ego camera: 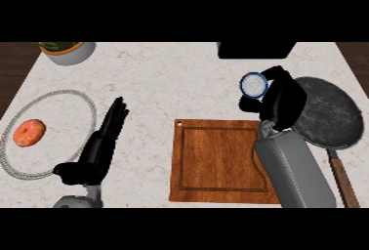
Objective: Pick the can from the cutting board and place it in the pan
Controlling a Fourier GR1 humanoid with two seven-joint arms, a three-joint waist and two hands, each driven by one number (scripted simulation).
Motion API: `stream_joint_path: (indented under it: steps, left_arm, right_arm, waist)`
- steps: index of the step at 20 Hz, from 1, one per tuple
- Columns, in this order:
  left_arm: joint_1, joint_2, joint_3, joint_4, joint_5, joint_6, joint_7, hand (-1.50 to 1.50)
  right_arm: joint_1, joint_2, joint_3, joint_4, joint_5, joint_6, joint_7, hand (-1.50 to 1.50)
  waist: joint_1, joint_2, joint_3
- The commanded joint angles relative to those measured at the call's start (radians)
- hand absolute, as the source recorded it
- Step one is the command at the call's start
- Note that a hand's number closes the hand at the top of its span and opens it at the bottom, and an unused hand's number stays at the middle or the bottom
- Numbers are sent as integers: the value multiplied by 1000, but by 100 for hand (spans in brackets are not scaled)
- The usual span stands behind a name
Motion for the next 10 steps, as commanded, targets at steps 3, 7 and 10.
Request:
stream_joint_path:
  steps: [3, 7, 10]
  left_arm:
    - [3, -17, -22, -21, -24, 16, 23, 0]
    - [-4, -6, 2, 13, -15, -4, -19, 0]
    - [-33, -2, 20, 13, 10, -19, 12, 0]
  right_arm:
    - [36, -117, -149, 70, -55, -157, -110, 150]
    - [56, -172, -172, 188, 25, -220, -153, 150]
    - [83, -212, -217, 275, 35, -364, -224, 150]
  waist:
    - [3, 2, 0]
    - [4, 3, 0]
    - [5, 5, 0]
